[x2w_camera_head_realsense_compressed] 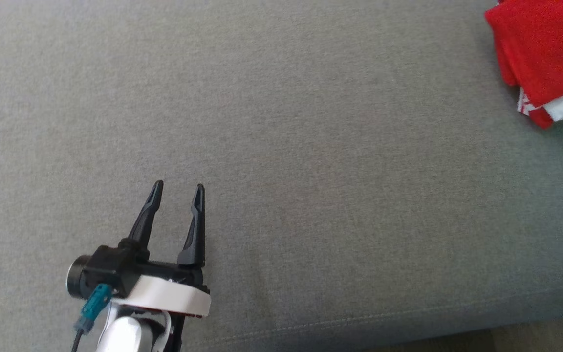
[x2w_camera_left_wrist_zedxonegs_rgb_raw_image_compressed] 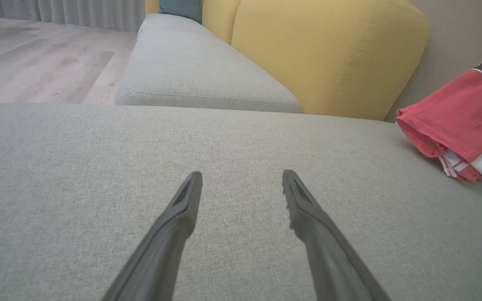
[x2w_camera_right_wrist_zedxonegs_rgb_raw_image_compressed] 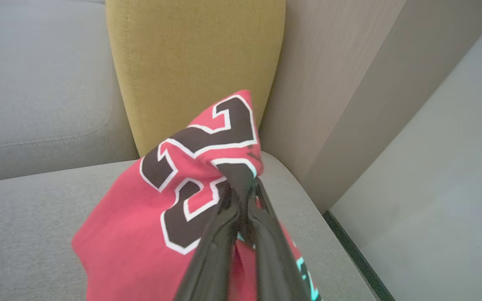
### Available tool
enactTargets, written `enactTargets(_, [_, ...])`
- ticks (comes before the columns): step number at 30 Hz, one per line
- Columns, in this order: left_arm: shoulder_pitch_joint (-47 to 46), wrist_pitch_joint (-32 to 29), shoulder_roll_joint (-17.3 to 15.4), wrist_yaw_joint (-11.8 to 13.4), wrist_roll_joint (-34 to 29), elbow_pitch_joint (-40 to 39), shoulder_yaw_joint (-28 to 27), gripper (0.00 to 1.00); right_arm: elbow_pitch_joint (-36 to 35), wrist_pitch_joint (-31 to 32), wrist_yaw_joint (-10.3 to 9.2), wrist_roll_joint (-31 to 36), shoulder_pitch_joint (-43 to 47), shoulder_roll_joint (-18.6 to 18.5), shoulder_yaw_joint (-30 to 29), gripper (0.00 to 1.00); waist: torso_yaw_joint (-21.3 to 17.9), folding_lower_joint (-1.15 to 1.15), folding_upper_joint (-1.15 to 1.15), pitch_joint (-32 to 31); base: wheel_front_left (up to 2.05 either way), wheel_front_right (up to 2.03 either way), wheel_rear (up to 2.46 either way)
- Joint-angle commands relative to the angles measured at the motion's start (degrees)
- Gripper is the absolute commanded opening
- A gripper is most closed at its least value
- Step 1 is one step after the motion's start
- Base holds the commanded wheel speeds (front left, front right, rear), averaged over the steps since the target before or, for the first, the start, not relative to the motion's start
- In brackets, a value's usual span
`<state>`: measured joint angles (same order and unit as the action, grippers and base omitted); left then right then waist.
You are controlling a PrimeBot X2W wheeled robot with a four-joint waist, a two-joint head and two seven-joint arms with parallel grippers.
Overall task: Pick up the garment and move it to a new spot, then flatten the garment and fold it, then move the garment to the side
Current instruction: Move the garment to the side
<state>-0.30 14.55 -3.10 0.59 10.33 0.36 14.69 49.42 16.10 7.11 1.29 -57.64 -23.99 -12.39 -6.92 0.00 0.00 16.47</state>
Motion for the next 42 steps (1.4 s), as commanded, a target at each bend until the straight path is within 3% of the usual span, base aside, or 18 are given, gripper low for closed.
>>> enactTargets(1, [-1.32,0.45,0.22,0.27,0.08,-1.68,-1.26,1.00,-1.01,-0.97,0.37,1.97,-2.49,-1.79,-1.02,0.00,0.71,0.00,0.00,0.85,0.00,0.00,0.00])
enactTargets(9, [-1.95,0.45,0.22,0.15,-0.18,-1.73,-1.00,1.00,1.63,-2.86,0.37,12.57,-2.75,-3.51,-6.18,0.00,1.53,0.00,0.00,2.82,0.00,0.00,0.00])
enactTargets(10, [-2.05,0.45,0.22,0.16,-0.19,-1.75,-0.98,1.00,1.75,-2.96,0.37,13.86,-2.66,-3.50,-6.88,0.24,1.55,0.00,0.00,3.06,0.00,0.00,0.00])
enactTargets(11, [-2.16,0.45,0.22,0.15,-0.19,-1.74,-0.95,1.00,1.86,-3.09,0.37,14.91,-2.58,-3.35,-7.73,0.42,1.56,0.00,0.00,3.25,0.00,0.00,0.00])
enactTargets(14, [-2.48,0.45,0.22,0.13,-0.18,-1.73,-0.84,1.00,1.97,-3.39,0.37,17.58,-2.65,-2.62,-10.17,0.80,1.57,0.00,0.00,3.82,0.00,0.00,0.00])
enactTargets(15, [-2.48,0.45,0.22,0.13,-0.18,-1.73,-0.84,1.00,1.97,-3.39,0.37,17.58,-2.65,-2.62,-10.17,0.80,1.57,0.00,0.00,3.82,0.00,0.00,0.00])
enactTargets(16, [-2.56,0.45,0.22,0.13,-0.18,-1.72,-0.81,1.00,1.91,-3.43,0.37,18.44,-2.74,-2.37,-10.83,0.95,1.56,0.00,0.00,3.96,0.00,0.00,0.00])
enactTargets(17, [-2.64,0.45,0.22,0.13,-0.19,-1.70,-0.78,1.00,1.78,-3.52,0.37,19.34,-2.80,-2.14,-11.38,1.00,1.55,0.00,0.00,4.11,0.00,0.00,0.00])
enactTargets(30, [-3.01,0.45,0.22,0.13,0.16,-0.92,-1.03,1.00,0.85,-6.35,0.37,25.16,-2.72,2.64,-15.02,1.00,1.27,0.00,0.00,2.90,0.00,0.00,0.00])
enactTargets(42, [-0.53,0.45,0.22,2.57,2.14,-2.13,-4.37,1.00,7.64,-17.95,0.37,15.97,-1.20,9.57,-5.21,1.00,0.72,0.00,0.00,-5.25,0.00,0.00,0.00])
